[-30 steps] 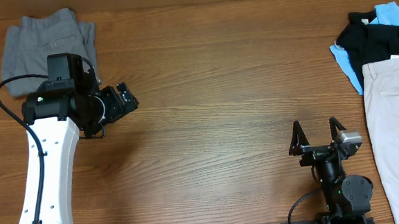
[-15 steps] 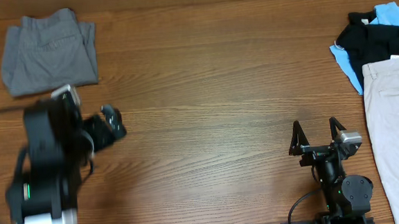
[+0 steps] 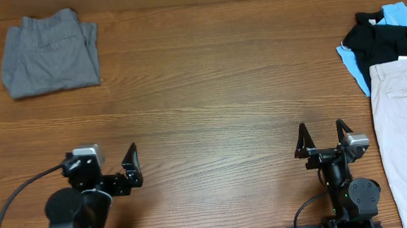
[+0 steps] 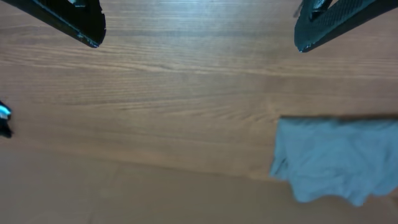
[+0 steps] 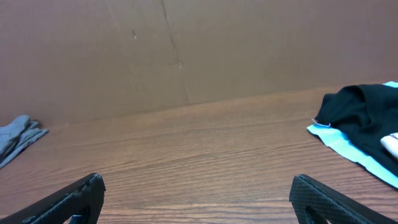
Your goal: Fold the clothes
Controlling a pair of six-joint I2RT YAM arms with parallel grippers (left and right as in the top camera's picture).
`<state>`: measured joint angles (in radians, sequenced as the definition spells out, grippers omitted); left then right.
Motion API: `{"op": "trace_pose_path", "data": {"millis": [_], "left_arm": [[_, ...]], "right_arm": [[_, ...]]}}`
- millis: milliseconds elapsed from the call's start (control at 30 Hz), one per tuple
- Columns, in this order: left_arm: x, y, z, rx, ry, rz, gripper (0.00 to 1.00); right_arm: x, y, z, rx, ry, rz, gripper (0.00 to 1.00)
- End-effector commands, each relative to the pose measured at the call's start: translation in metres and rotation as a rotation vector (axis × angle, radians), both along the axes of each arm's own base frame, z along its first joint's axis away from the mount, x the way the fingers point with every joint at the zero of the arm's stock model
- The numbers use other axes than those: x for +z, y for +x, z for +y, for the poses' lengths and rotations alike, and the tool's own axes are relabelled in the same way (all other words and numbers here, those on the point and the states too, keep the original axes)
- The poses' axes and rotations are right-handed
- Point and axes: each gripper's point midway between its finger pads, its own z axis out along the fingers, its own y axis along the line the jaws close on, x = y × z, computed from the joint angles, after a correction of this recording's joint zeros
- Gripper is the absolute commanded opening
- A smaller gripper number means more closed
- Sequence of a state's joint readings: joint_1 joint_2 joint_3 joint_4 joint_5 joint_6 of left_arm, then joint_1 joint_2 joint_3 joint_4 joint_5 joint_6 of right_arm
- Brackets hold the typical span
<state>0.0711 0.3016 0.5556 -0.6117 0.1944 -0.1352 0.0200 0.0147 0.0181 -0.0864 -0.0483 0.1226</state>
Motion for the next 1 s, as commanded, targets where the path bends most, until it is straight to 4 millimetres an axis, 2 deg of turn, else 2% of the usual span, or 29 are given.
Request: {"op": "trace_pose_path", "data": {"millis": [0, 100, 233, 533, 800, 967], "left_arm": [[-0.026, 0.005, -0.011, -0.08, 0.017, 0.017, 1.0], [-0.041, 0.009, -0.016, -0.093, -0.021, 0.005, 1.0], [-0.049, 0.014, -0.015, -0.082, -0.05, -0.046, 1.0], [-0.055, 0.015, -0.021, -0.156, 0.087, -0.174, 1.0], [-0.062, 0.023, -0.021, -0.156, 0.113, -0.31, 1.0], [-0.064, 0.022, -0.023, -0.168, 0.156, -0.337, 1.0]], "right_arm": [[-0.001, 0.0, 0.0, 0.002, -0.007, -0.008, 1.0], [-0.001, 0.0, 0.0, 0.002, -0.007, -0.007, 1.0], [-0.001, 0.0, 0.0, 0.002, -0.007, -0.008, 1.0], [-0.001, 0.0, 0.0, 0.002, -0.007, -0.007, 1.0], [-0.001, 0.0, 0.0, 0.002, -0.007, -0.008, 1.0], [-0.001, 0.0, 0.0, 0.002, -0.007, -0.008, 1.0]]}}
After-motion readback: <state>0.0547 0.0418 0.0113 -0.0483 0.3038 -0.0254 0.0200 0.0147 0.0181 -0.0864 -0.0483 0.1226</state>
